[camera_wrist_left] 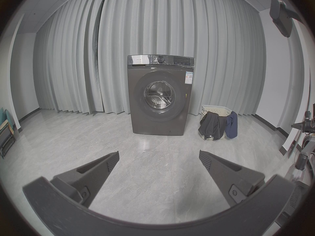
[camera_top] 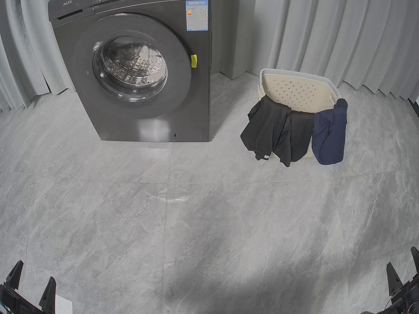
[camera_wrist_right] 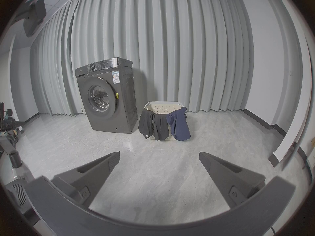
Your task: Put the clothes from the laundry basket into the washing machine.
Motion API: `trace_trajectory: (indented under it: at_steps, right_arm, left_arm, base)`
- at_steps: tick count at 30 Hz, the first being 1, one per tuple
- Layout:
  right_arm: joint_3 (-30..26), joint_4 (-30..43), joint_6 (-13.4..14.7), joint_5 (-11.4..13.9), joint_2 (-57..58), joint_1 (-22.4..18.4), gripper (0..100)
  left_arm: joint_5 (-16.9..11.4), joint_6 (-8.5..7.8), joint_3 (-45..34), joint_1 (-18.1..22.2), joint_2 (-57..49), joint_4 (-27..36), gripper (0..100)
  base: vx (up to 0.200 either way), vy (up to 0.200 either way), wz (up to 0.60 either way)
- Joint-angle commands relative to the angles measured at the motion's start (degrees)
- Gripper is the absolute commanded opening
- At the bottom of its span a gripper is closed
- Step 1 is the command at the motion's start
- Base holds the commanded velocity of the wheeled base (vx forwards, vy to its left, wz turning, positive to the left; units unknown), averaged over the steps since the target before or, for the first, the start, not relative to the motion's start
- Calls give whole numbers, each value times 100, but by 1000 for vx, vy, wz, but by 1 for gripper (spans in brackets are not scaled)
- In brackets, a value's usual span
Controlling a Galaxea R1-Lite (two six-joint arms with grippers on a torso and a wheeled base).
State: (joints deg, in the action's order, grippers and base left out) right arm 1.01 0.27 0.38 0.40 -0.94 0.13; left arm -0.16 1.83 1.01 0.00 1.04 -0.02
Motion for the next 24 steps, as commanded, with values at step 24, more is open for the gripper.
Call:
trace_trajectory:
  at_steps: [24]
  right_arm:
    - [-101,-9,6,21,76,13,100]
  left_arm:
    - [7,54,-92,0,-60,2,100]
  base:
    - [175,0,0]
